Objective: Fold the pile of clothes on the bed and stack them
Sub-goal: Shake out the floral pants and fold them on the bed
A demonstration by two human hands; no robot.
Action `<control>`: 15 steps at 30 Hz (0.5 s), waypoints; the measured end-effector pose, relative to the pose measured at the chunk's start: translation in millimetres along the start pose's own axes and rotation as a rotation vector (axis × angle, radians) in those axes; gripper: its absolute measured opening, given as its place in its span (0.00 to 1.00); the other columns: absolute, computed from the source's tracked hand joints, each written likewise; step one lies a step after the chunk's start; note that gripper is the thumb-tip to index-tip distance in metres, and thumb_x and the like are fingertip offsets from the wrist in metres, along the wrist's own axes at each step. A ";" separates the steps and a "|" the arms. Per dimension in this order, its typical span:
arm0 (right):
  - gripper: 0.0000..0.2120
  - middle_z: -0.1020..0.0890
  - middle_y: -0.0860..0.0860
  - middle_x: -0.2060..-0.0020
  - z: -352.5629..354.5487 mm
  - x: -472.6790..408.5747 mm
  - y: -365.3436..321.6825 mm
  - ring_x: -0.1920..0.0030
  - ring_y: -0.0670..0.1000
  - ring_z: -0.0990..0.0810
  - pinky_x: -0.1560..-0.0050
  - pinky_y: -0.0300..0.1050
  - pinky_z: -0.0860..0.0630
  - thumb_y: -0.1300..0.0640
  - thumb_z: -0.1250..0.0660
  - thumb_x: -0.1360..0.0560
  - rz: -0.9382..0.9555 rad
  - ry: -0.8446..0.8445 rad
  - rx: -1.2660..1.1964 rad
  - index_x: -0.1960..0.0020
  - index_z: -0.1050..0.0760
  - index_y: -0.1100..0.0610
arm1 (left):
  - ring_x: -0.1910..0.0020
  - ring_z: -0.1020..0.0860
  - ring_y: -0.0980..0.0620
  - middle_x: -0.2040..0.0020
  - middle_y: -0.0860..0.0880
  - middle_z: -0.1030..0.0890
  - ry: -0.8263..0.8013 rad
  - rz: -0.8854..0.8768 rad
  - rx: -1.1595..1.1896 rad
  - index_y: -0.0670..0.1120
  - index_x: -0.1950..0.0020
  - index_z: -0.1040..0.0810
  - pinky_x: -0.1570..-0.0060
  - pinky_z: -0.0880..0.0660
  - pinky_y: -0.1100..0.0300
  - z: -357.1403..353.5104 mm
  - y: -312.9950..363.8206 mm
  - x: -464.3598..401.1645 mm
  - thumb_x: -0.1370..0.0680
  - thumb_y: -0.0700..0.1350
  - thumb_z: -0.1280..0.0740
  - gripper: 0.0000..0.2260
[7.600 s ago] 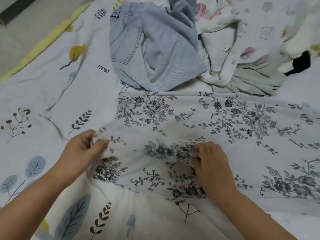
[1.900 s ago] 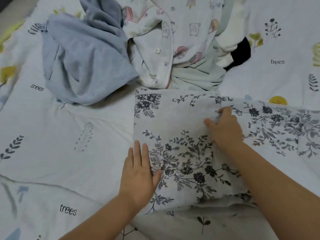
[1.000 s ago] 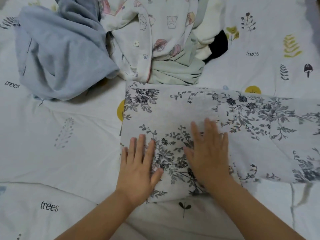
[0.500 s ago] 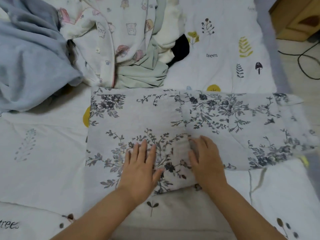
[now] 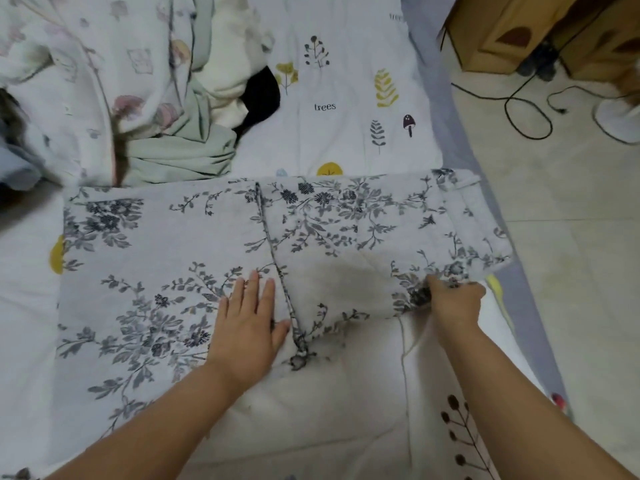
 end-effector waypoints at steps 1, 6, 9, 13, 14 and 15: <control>0.35 0.32 0.63 0.33 0.0 -7.6 0.6 0.35 0.61 0.30 0.38 0.46 0.33 0.55 0.30 0.27 -0.040 0.018 -0.074 0.29 0.44 0.69 | 0.25 0.62 0.44 0.24 0.44 0.64 -0.002 0.000 0.002 0.47 0.24 0.64 0.27 0.59 0.49 0.7 0.3 -0.2 0.20 0.59 0.56 0.30; 0.31 0.23 0.60 0.41 -9.3 -31.0 -3.4 0.43 0.57 0.23 0.40 0.51 0.26 0.56 0.25 0.33 -0.220 0.035 -0.470 0.36 0.31 0.69 | 0.25 0.63 0.45 0.24 0.45 0.64 -0.018 -0.027 0.039 0.47 0.24 0.64 0.27 0.60 0.50 6.1 0.6 1.4 0.19 0.58 0.55 0.30; 0.13 0.19 0.57 0.54 -7.8 -21.4 -20.9 0.52 0.55 0.21 0.53 0.47 0.21 0.62 0.27 0.32 -0.104 0.021 -0.535 0.50 0.25 0.63 | 0.24 0.61 0.46 0.23 0.45 0.61 -0.023 -0.072 0.087 0.48 0.23 0.59 0.26 0.58 0.51 12.8 -2.9 4.7 0.19 0.57 0.50 0.29; 0.12 0.25 0.48 0.66 -6.8 22.8 -59.3 0.62 0.50 0.25 0.60 0.41 0.30 0.63 0.30 0.30 0.381 -0.015 -0.289 0.63 0.32 0.52 | 0.25 0.46 0.46 0.23 0.44 0.46 -0.042 -0.100 0.287 0.45 0.24 0.46 0.28 0.47 0.57 30.2 -14.5 8.7 0.20 0.50 0.42 0.27; 0.11 0.24 0.50 0.63 -9.4 37.2 -67.9 0.61 0.49 0.25 0.59 0.40 0.31 0.63 0.31 0.29 0.494 -0.029 -0.216 0.62 0.31 0.53 | 0.29 0.38 0.46 0.27 0.44 0.37 -0.018 -0.096 0.368 0.44 0.26 0.41 0.32 0.41 0.59 37.2 -19.2 10.0 0.20 0.49 0.40 0.24; 0.08 0.23 0.53 0.60 -12.7 52.0 -75.3 0.59 0.50 0.25 0.58 0.40 0.32 0.63 0.31 0.29 0.596 -0.035 -0.155 0.60 0.30 0.55 | 0.34 0.32 0.48 0.31 0.45 0.32 0.023 -0.083 0.449 0.45 0.28 0.38 0.38 0.37 0.61 45.8 -25.6 11.8 0.20 0.48 0.39 0.22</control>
Point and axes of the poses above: each hand's wrist, its own x-axis away from the middle knuckle, its own z-axis out of the back of the hand, y = z × x, the point moved 5 cm from there along -x, towards the middle knuckle
